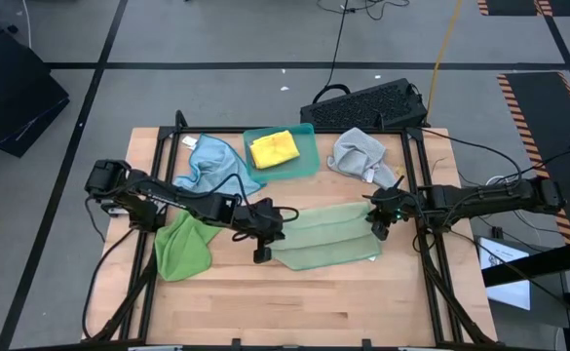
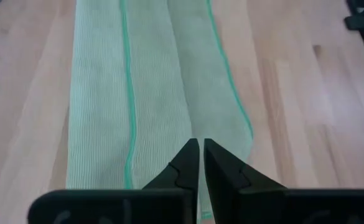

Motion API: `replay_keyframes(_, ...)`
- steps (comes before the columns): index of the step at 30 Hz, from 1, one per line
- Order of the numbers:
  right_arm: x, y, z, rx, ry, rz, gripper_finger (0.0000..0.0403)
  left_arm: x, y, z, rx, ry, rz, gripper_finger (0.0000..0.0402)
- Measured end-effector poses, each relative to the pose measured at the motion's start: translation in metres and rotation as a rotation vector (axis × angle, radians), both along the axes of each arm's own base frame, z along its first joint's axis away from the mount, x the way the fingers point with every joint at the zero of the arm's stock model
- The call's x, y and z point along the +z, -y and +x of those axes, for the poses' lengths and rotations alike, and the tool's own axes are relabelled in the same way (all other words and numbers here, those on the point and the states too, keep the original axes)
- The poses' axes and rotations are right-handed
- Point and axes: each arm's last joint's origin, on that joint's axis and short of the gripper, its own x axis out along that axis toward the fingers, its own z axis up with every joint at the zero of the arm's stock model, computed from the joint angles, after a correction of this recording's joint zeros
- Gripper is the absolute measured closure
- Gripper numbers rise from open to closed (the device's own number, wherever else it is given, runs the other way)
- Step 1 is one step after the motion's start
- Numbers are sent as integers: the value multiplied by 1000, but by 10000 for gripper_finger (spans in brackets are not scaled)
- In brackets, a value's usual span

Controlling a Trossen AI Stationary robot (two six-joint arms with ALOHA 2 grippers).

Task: Fold microfiber towels
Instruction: Fold the light green microfiber cloth

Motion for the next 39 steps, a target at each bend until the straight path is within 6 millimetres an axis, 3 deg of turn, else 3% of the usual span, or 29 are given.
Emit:
replay_keyframes(10, 3, -3, -1, 4, 36, 106, 241, -11, 6, -13, 21, -160, -13, 375)
replay_keyframes(20, 19, -18, 16, 77, 276, 70, 243, -43, 44, -37, 42, -173, -71, 375)
replay_keyframes(30, 12, -41, 28, 88, 287, 9, 243, -71, 41, -52, 130, -64, -148, 375)
replay_keyframes(39, 2, -76, 62, 186, 469, -74, 243, -80, 45, -61, 109, -40, -162, 375)
